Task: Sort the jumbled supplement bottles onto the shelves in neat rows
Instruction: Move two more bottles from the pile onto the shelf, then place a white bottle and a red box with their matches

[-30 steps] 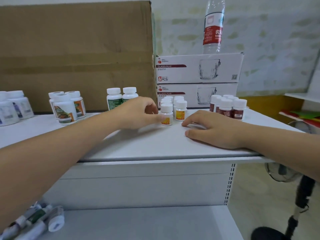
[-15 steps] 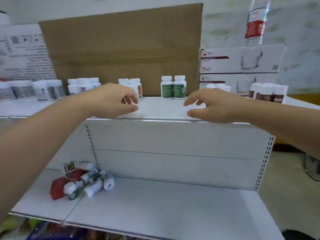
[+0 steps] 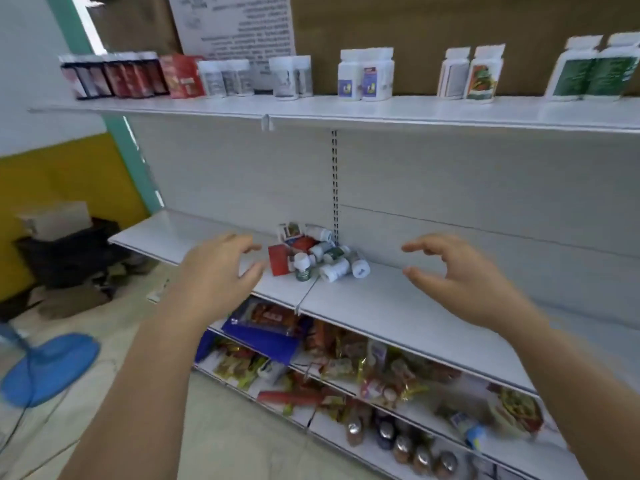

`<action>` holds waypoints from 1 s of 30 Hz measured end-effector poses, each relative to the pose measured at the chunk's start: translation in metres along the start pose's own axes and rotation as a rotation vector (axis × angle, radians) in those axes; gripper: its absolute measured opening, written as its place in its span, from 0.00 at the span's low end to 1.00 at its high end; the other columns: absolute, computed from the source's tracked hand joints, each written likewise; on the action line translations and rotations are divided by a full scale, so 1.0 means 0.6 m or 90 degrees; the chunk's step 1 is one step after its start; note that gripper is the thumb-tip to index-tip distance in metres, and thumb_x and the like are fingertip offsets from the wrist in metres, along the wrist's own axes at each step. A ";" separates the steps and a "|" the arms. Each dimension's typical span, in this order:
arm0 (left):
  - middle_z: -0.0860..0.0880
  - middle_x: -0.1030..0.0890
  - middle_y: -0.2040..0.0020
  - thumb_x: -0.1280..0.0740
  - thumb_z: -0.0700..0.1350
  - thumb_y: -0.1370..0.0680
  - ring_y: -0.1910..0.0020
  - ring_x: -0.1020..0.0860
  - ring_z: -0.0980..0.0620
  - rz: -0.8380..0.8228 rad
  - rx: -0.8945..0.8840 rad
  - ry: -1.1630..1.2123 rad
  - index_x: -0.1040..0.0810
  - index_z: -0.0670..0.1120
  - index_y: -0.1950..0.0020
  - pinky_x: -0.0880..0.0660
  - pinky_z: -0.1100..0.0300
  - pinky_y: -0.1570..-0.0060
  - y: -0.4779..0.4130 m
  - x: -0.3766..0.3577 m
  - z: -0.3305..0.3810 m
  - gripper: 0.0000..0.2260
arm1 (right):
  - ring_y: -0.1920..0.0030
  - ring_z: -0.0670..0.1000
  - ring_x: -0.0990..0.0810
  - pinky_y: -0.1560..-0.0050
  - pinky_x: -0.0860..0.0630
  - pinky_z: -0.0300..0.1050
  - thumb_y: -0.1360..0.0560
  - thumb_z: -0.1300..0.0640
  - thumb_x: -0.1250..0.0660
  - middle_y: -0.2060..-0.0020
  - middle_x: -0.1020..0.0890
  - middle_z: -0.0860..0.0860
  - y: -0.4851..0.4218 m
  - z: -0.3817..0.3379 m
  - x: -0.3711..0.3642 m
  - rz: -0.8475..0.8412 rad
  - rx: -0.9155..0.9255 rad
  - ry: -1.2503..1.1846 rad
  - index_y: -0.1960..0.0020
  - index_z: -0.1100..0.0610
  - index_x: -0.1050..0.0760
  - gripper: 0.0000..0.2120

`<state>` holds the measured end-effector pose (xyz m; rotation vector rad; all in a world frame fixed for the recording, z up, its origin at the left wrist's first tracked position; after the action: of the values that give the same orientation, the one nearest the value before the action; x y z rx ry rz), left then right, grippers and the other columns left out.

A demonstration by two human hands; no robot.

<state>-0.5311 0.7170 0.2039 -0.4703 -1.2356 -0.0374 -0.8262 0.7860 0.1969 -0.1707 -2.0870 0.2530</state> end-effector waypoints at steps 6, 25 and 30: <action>0.49 0.20 0.44 0.32 0.49 0.23 0.44 0.22 0.48 -0.006 0.125 0.091 0.22 0.49 0.38 0.25 0.52 0.45 0.044 -0.071 -0.153 0.14 | 0.35 0.50 0.28 0.42 0.36 0.41 0.23 0.48 0.34 0.35 0.25 0.50 -0.028 -0.021 -0.168 -0.015 -0.063 -0.040 0.34 0.49 0.27 0.18; 0.50 0.22 0.41 0.34 0.50 0.21 0.45 0.23 0.51 -0.170 0.140 0.161 0.24 0.49 0.35 0.26 0.55 0.45 -0.289 -0.331 -0.435 0.15 | 0.48 0.52 0.24 0.49 0.33 0.42 0.23 0.54 0.34 0.48 0.22 0.51 -0.428 0.010 -0.452 -0.069 -0.259 -0.130 0.37 0.55 0.25 0.16; 0.50 0.22 0.41 0.35 0.50 0.21 0.43 0.24 0.51 -0.225 0.080 0.174 0.24 0.48 0.35 0.28 0.56 0.43 -0.383 -0.374 -0.470 0.15 | 0.43 0.54 0.22 0.47 0.29 0.44 0.24 0.51 0.34 0.40 0.21 0.52 -0.487 0.008 -0.491 -0.065 -0.338 -0.116 0.35 0.53 0.26 0.18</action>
<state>-0.4182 0.3560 0.0040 -0.1275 -1.0321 -0.3132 -0.6876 0.4366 0.0215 -0.3674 -2.2967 -0.3666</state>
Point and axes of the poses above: each hand's wrist, its own y-axis away from the middle knuckle, its own x-axis out of the back of the hand, z = x × y, the point moved 6 cm from there along -y, towards the middle knuckle
